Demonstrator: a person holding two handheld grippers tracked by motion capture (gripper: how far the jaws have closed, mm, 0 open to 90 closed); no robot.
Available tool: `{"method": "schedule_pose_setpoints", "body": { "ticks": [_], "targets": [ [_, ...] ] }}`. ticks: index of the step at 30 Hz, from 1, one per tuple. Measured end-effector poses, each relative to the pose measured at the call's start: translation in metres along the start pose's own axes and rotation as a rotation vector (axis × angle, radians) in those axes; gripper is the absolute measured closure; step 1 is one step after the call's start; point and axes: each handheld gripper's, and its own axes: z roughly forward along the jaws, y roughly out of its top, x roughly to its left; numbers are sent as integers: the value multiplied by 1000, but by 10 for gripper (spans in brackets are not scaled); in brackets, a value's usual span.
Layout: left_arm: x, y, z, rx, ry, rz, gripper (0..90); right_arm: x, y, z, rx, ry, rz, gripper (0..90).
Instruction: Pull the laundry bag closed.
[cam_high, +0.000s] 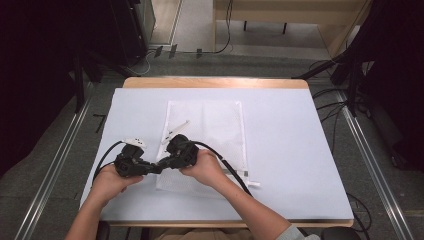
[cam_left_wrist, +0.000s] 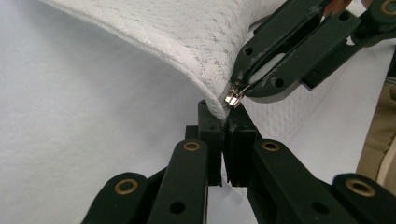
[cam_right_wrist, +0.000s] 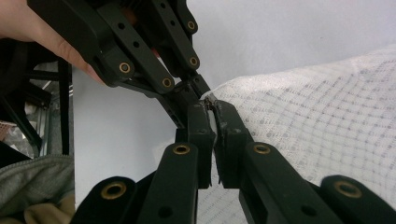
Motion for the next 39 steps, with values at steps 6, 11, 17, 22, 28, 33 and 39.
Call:
{"method": "schedule_pose_setpoints", "body": {
  "ticks": [6,11,17,22,28,33,39],
  "targets": [
    [0,0,-1,-12,-2,9,881,-1,-5,0,-12,-8,7,883],
    [1,0,-3,-10,2,0,885,-3,-7,0,-12,-20,12,884],
    [4,-1,-5,-11,-5,-11,887,-6,-11,1,-9,-34,22,885],
    [5,-5,-6,-29,-18,2,885,-10,-17,-3,-11,-34,20,884],
    [4,-5,-6,-31,-24,2,884,-11,-19,-5,-9,-39,7,884],
    [4,-5,-6,-31,-29,1,884,-12,-20,-6,-8,-40,0,884],
    [3,-6,-3,-13,-20,18,885,-12,-22,-6,1,-38,2,884]
  ]
}}
